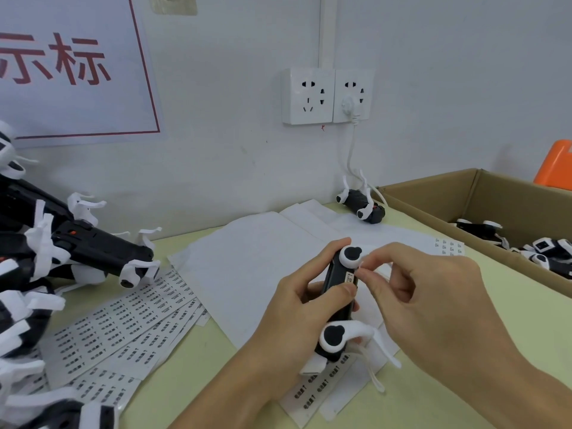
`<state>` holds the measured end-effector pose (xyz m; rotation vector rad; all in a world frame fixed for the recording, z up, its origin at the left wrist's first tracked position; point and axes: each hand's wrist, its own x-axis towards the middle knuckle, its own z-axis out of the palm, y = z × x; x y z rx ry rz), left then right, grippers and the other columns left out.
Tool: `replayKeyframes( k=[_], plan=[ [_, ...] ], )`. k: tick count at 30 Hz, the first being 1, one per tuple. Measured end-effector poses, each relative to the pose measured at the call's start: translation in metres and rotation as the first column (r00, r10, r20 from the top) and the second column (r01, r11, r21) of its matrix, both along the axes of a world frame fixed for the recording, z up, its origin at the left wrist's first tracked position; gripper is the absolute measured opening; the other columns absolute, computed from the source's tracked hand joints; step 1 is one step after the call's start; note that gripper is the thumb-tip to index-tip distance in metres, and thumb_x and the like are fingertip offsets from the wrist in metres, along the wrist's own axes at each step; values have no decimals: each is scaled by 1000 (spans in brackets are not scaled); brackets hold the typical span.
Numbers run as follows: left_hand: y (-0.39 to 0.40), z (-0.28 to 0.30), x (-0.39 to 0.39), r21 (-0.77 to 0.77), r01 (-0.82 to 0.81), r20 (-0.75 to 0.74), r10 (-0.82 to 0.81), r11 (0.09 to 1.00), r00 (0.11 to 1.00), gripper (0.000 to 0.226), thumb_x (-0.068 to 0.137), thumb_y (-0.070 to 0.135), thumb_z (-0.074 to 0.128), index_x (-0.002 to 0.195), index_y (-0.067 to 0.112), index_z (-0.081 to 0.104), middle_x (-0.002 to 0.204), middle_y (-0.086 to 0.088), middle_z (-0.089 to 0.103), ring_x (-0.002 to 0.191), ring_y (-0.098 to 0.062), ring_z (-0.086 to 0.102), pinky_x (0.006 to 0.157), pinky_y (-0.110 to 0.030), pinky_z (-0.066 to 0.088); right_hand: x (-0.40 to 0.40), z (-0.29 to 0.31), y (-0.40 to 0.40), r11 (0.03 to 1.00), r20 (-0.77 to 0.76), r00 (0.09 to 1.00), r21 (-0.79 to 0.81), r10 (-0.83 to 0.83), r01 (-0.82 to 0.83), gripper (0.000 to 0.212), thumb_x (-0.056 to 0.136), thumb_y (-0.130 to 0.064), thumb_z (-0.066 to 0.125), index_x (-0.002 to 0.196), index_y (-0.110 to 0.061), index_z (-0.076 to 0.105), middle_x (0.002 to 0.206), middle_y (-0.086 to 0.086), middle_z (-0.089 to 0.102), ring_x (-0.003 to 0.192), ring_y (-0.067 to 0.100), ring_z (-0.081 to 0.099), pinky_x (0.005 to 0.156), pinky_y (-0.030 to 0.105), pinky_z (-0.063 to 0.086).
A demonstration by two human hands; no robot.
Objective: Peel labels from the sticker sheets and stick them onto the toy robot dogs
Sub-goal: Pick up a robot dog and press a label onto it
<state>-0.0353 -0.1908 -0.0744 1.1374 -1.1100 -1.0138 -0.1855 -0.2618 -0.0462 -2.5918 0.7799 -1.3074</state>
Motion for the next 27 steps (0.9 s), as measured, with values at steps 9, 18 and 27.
replayKeyframes(
  k=[9, 18, 27],
  plan=[
    [-2, -1, 4, 32, -10, -103, 13, 999, 995, 59, 78, 23, 65, 127, 55, 60, 89, -10, 71, 78, -24, 64, 73, -33, 54, -4, 7, 10, 994, -152, 984, 74, 95, -84, 37, 85, -33, 43, 105, -36, 74, 46, -9, 28, 44, 10, 36, 42, 22, 27],
    [-2, 0, 4, 37, 3, -153, 3, 999, 988, 57, 77, 19, 63, 122, 53, 65, 102, -19, 73, 87, -30, 67, 85, -48, 58, -10, 15, 9, 986, -333, 930, 99, 158, -132, 51, 79, -29, 39, 114, -38, 75, 45, -11, 23, 45, 10, 31, 43, 15, 17],
    [-1, 0, 5, -15, 86, -328, -86, 996, 941, 61, 69, 15, 48, 117, 42, 72, 111, -16, 72, 76, -31, 64, 66, -37, 58, -11, 14, 5, 913, -193, 906, 244, 378, -328, 48, 79, -20, 43, 109, -33, 77, 51, -15, 39, 42, 4, 34, 45, 10, 21]
  ],
)
